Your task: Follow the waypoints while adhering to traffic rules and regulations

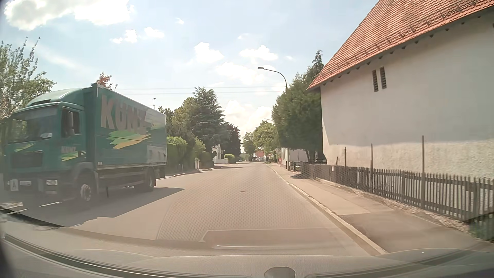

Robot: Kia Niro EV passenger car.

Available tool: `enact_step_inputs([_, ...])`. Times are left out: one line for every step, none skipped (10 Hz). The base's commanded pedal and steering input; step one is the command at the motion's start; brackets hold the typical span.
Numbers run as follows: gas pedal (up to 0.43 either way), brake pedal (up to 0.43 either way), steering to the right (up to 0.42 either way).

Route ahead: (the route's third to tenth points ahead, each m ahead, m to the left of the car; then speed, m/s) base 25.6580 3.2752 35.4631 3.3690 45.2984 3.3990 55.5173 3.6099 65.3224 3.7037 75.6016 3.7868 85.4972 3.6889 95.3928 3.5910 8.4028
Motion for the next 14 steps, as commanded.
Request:
enact_step_inputs([0.26,0.0,-0.003])
enact_step_inputs([0.26,0.0,-0.003])
enact_step_inputs([0.26,0.0,-0.003])
enact_step_inputs([0.26,0.0,-0.003])
enact_step_inputs([0.26,0.0,-0.004])
enact_step_inputs([0.26,0.0,-0.004])
enact_step_inputs([0.26,0.0,-0.004])
enact_step_inputs([0.26,0.0,-0.004])
enact_step_inputs([0.26,0.0,-0.005])
enact_step_inputs([0.268,0.0,-0.005])
enact_step_inputs([0.268,0.0,-0.005])
enact_step_inputs([0.268,0.0,-0.005])
enact_step_inputs([0.268,0.0,-0.005])
enact_step_inputs([0.268,0.0,-0.005])
